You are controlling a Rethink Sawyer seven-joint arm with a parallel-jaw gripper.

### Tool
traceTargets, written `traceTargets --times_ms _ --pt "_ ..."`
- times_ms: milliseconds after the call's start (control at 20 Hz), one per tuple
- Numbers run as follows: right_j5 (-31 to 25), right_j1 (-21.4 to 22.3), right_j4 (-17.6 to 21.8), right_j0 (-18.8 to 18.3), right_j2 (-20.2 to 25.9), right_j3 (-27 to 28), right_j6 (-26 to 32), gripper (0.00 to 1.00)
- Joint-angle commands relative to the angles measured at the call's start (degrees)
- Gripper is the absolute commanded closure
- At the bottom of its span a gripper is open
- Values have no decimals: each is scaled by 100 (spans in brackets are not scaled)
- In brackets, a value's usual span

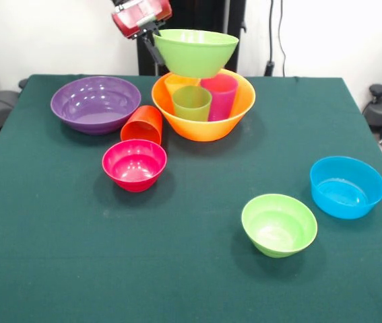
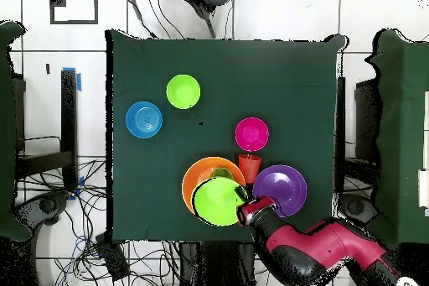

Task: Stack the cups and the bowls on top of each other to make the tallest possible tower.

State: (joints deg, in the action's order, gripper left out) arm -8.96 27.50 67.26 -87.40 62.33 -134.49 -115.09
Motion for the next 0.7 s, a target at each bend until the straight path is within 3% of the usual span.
traceTargets --times_ms 50,700 --pt "-732 -426 -29 145 303 299 1512 100" --pt "-722 -587 83 51 390 370 1603 100"
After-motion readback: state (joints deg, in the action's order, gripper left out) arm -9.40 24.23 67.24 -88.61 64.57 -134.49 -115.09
